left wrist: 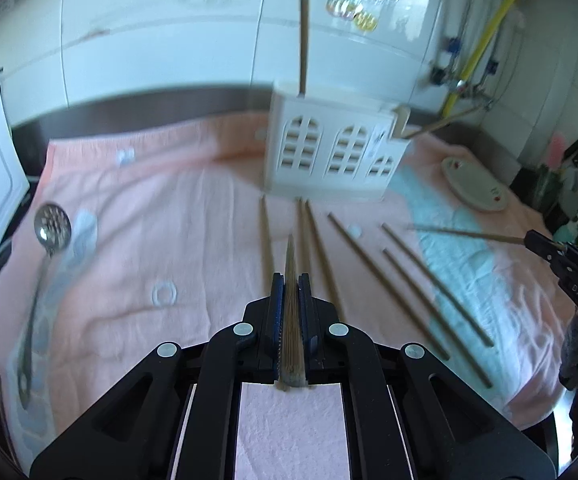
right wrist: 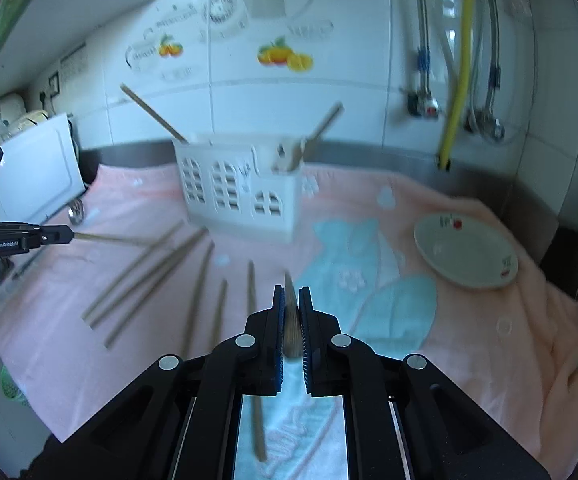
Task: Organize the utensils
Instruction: 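Raise the left tool's chopstick over the holder while the right tool carries its own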
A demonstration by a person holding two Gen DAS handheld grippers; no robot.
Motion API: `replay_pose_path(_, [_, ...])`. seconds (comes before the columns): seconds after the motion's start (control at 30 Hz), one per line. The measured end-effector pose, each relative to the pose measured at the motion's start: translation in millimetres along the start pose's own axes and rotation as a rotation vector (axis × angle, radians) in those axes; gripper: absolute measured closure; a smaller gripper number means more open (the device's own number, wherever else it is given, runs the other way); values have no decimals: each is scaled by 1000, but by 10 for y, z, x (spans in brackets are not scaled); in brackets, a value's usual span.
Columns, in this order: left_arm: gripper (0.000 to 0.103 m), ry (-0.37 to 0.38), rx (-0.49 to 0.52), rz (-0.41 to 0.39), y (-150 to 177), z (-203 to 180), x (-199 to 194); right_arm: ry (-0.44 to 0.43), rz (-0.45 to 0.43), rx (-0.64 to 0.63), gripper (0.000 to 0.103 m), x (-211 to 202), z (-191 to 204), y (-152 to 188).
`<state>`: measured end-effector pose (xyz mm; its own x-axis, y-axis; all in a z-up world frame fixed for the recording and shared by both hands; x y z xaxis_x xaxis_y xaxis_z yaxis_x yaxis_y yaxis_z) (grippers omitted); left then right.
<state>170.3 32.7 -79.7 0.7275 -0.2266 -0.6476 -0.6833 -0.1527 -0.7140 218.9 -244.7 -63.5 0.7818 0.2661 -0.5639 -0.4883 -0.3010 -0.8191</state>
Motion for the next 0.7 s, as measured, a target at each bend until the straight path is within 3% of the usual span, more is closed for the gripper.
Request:
replay_pose_path(0.3, [97,42,79,-46,-357,-226,-180,-37,3,-7,96,-22,152,-421])
replay_pose_path(0.7, [97,105,157,-96,-1093,-546,-321,-41,-37,-24,96,-69,167,-1387])
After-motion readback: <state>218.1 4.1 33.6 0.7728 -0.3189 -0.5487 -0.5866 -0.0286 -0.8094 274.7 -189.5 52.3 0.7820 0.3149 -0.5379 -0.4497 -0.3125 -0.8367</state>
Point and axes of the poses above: each gripper's, at about its wrist camera, not at the fingertips, and x roughly the way its jaws point, z to its left, y to its underside, the point moved 6 cm from there along x, roughly the way its jaws point, and after that the axes turned 9 degrees about y, right-handed, at the moved point
